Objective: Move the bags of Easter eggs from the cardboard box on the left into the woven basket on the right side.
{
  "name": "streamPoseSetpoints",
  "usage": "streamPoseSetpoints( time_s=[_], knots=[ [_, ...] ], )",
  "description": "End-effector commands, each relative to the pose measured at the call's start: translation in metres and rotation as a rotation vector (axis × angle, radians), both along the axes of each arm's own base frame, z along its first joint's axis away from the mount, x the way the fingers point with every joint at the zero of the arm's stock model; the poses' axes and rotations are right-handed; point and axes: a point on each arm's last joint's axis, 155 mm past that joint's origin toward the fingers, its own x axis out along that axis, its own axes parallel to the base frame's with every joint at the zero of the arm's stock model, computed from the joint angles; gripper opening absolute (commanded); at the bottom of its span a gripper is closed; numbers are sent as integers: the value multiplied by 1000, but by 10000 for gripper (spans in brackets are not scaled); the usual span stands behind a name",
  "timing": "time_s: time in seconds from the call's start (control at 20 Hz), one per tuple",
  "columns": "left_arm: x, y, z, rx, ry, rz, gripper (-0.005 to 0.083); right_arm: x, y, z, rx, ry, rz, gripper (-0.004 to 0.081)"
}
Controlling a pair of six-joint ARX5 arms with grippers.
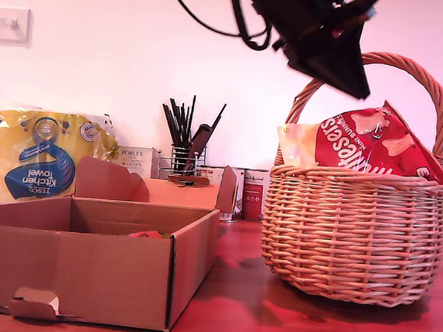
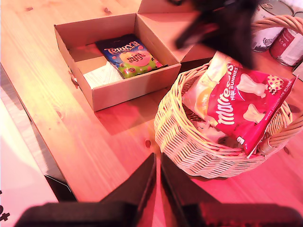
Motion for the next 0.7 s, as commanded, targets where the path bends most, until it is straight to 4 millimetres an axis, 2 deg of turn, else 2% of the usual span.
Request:
streamPoseSetpoints(
  time_s=[0.0,0.15,0.4,0.5,0.65],
  knots=[
    [9,-8,-54,58,42,6,-19,-1,1,4,8,-12,9,-13],
    [12,-17,-78,67,51,-1,-19,-1,1,4,8,-12,9,-13],
    [19,-19,-108,107,64,20,-19,-1,1,4,7,-12,9,-13],
    [19,-19,-110,110,65,21,-19,-1,1,4,5,-14,11,-13],
    [19,-19,-91,84,44,21,-19,-1,1,4,4,-17,13,-13]
  ],
)
